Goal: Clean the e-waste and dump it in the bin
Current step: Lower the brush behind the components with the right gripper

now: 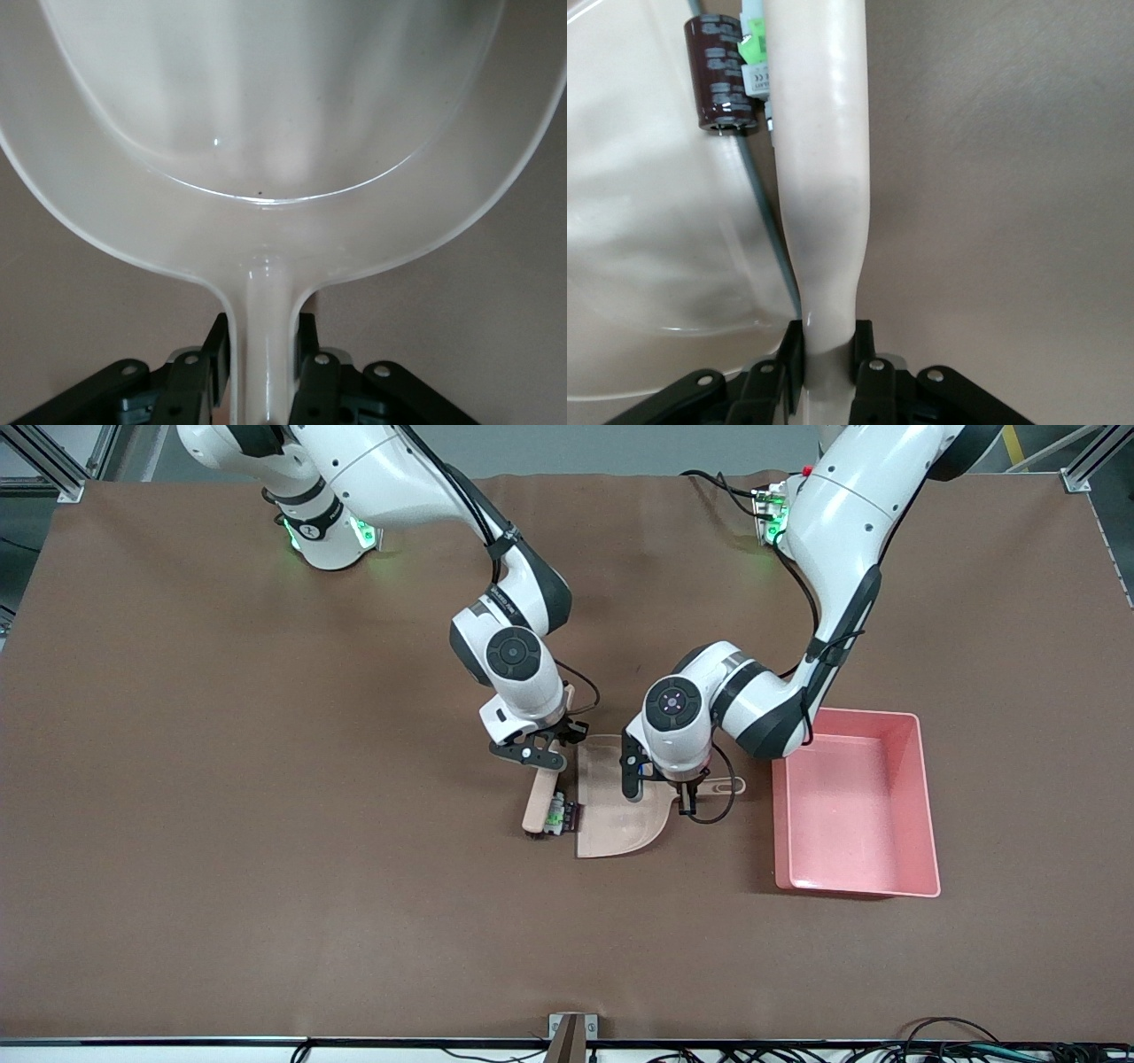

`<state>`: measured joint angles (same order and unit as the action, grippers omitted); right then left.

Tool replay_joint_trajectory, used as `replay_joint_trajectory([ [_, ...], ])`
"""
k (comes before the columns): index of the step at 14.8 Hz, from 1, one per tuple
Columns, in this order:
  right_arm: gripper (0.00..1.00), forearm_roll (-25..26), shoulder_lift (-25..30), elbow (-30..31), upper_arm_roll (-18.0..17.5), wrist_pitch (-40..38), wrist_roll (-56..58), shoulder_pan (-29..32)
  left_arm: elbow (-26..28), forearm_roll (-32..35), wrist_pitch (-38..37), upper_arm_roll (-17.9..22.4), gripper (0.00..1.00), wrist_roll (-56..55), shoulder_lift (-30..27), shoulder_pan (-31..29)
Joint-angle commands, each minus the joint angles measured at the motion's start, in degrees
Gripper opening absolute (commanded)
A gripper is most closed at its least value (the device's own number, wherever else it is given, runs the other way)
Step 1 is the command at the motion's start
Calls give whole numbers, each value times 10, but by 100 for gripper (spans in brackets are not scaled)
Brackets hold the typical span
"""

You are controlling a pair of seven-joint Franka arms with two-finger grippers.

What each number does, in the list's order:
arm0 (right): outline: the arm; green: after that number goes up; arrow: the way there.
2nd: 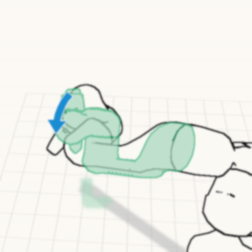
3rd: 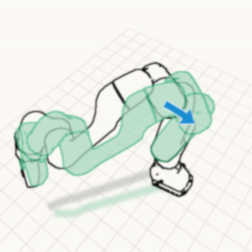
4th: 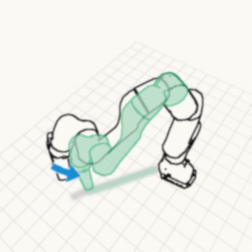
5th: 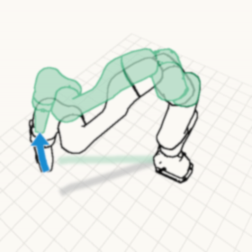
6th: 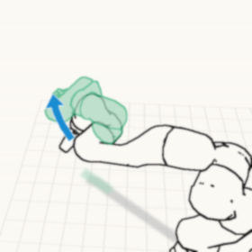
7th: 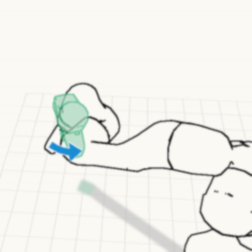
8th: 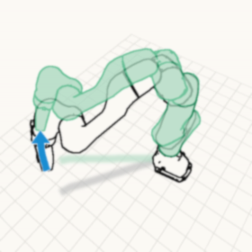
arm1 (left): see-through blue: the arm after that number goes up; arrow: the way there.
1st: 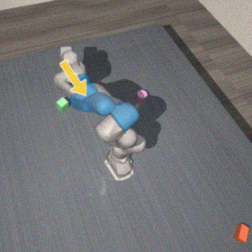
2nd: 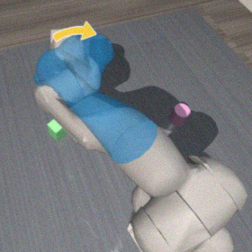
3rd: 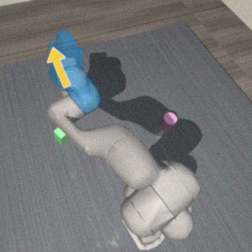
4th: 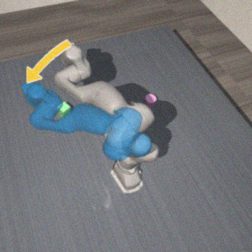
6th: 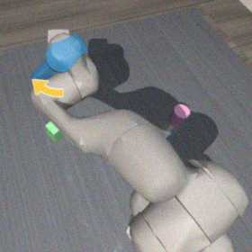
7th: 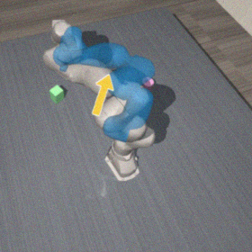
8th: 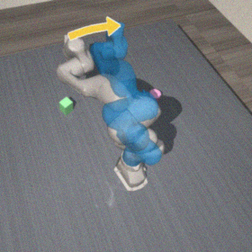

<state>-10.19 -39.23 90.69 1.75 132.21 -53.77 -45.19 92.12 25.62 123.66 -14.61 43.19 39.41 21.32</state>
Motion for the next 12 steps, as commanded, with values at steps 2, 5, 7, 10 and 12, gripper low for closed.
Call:
replay_joint_trajectory([
  [2,0,-11,-23,-43,6,-19,-27,-20,-7,4,-5,-1,23,-2,16,11],
  [5,0,-11,-37,-64,5,-20,-37,-24,-7,4,-5,-1,23,-2,16,11],
  [7,0,-11,-41,-74,5,-20,-44,-29,-7,4,-5,0,23,-2,16,11],
  [10,0,-11,-48,-87,5,-21,-55,-35,-9,4,-5,0,23,-2,20,11],
  [12,0,-11,-54,-101,5,-21,-65,-39,-10,4,-5,0,23,-2,20,13],
])
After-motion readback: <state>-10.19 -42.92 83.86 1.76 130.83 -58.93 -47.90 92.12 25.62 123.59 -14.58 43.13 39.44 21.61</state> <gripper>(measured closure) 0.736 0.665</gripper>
